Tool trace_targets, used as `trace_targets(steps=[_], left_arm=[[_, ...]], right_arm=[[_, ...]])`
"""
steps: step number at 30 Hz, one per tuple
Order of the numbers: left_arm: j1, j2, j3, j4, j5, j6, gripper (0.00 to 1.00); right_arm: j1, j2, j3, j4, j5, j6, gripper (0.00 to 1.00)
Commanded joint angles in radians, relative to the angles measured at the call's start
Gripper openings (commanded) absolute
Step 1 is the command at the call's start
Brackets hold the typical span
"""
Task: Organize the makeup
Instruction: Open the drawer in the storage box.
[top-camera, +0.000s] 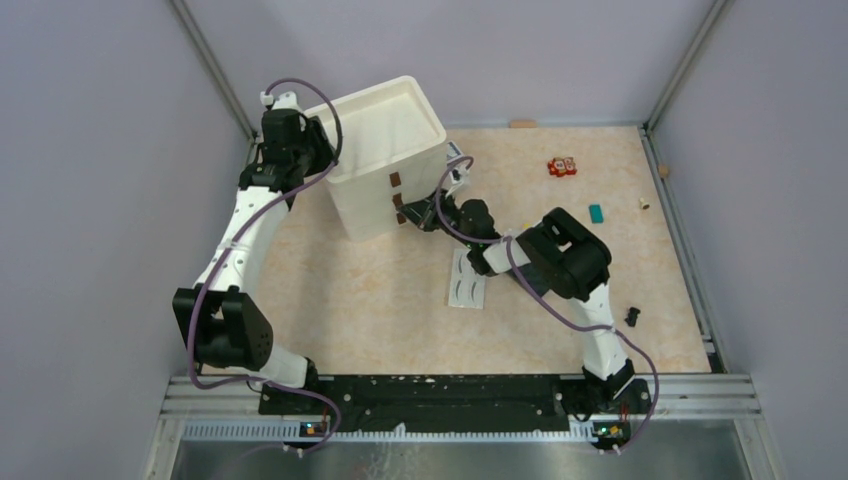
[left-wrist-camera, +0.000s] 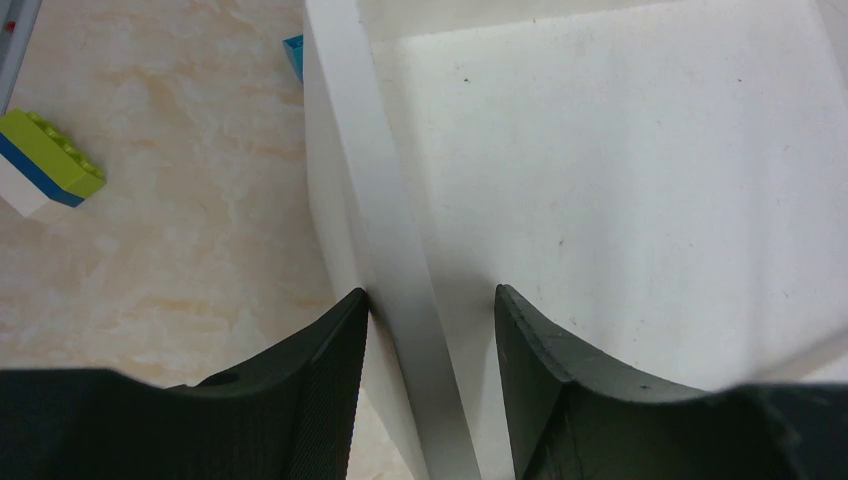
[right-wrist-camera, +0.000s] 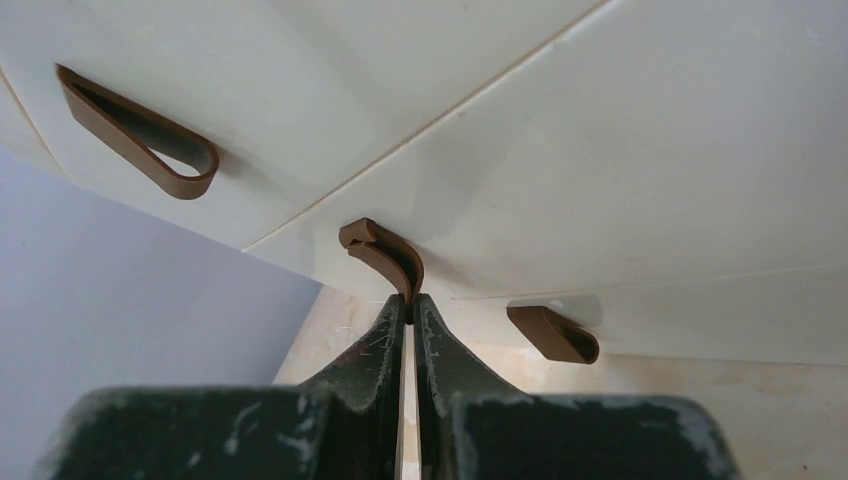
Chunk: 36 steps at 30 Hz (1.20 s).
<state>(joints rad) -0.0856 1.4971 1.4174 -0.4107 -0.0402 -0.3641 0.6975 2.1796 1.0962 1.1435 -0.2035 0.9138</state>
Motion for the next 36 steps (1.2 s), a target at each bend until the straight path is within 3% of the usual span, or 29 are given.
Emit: trace_targets(steps=[1,25,36], left_arm=[[0.002,0.008,-0.019,-0.008,0.027,0.011,0.55],[0.010,0.008,-0.022,-0.007,0.032,0.010,0.55],[0.012,0.008,-0.024,-0.005,0.029,0.008,0.54]], right_arm=[[-0.002,-0.078,-0.025,0.111,-0.010,-0.001,0.00],[0.010,-0.214,-0.208,0.231,-0.062,0.000,0.00],[0.055,-0.360,-0.393,0.208,-0.018,-0.053,0.00]])
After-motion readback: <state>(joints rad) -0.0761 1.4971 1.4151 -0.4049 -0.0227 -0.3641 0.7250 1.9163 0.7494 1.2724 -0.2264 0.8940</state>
